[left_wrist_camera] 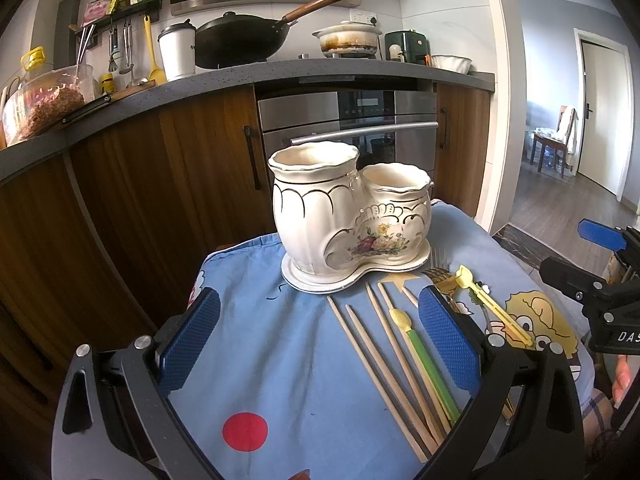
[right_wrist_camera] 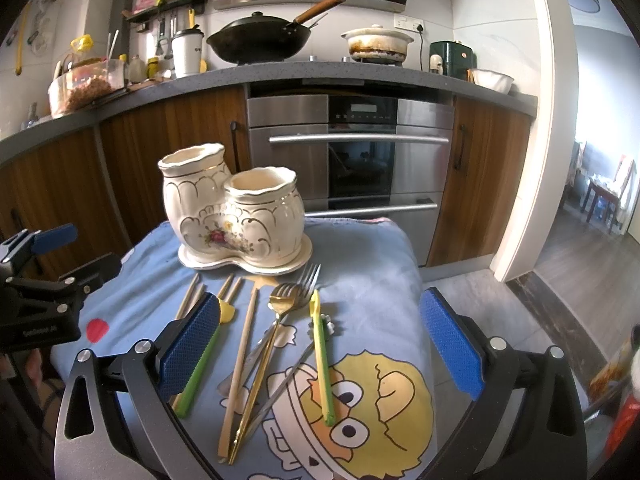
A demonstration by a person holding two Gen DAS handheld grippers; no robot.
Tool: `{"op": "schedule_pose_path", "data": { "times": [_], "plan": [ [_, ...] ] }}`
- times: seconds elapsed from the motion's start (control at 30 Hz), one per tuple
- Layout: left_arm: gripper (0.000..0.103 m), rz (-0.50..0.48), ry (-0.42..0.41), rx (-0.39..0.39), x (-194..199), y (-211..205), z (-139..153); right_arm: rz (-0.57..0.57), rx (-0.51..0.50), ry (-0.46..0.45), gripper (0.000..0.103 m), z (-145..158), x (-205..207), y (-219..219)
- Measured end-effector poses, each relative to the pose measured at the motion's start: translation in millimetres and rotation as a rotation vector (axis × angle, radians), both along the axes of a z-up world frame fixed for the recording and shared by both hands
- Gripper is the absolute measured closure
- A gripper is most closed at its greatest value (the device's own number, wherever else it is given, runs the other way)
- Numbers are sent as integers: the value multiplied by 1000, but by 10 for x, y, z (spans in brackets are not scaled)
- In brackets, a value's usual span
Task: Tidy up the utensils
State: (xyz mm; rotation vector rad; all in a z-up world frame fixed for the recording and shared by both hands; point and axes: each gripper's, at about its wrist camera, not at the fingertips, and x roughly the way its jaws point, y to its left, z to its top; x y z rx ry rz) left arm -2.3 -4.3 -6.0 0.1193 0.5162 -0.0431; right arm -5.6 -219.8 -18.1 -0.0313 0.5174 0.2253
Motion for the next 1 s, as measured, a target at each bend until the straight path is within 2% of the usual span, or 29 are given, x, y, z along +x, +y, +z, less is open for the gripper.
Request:
{"op": "schedule_pose_path", "data": {
  "times": [1.0],
  "plan": [
    [5,-8,-19,-8,10,-34,26,-2,0,2,4,7,10,5]
  ]
}}
